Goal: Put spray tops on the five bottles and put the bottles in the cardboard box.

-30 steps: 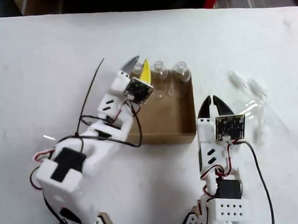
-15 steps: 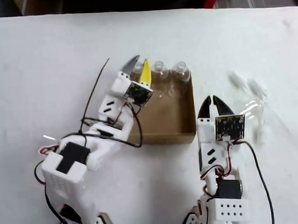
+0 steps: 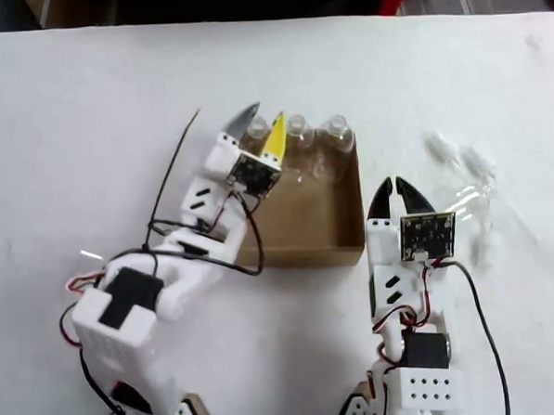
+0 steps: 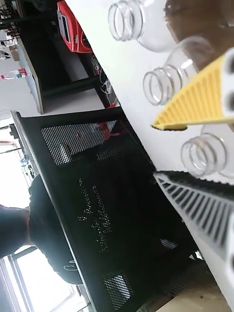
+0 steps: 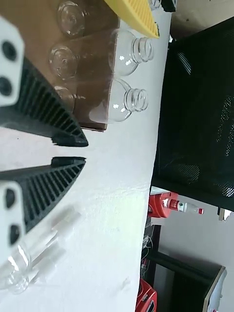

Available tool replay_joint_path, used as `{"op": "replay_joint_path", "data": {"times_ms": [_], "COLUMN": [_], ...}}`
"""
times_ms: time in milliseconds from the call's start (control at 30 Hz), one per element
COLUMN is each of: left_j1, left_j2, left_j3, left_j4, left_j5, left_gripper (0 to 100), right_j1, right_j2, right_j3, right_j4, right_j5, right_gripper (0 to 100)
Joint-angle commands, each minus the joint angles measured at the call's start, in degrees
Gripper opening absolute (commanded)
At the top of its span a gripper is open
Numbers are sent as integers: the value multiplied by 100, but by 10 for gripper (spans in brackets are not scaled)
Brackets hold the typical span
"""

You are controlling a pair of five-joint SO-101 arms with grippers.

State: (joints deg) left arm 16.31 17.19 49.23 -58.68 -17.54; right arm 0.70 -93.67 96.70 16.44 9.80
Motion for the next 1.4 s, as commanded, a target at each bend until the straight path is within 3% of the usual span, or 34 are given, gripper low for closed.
{"op": "replay_joint_path", "data": {"times_ms": [0,400,633,700,833,1067,1267,1367], "left_j1": [40,31,31,-66,-444,-1763,-2193,-2202], "left_j2": [-629,-1824,-3697,-4365,-5763,-8356,-10677,-11451], "left_j3": [-35,97,1187,1521,1767,1574,1424,1468], "left_j4": [413,624,651,985,2391,5749,8589,9521], "left_j5": [-26,-70,-70,-35,132,1565,1547,888], "left_gripper": [129,124,124,124,124,125,126,124], "right_j1": [-48,-48,-48,-48,-48,-48,-48,-48], "right_j2": [40,40,40,40,40,48,48,48], "right_j3": [35,35,35,35,35,35,35,35], "right_j4": [-154,-154,-154,-154,-154,-154,-154,-154], "right_j5": [62,62,62,62,62,62,62,62], "right_gripper": [29,29,29,29,29,29,29,29]}}
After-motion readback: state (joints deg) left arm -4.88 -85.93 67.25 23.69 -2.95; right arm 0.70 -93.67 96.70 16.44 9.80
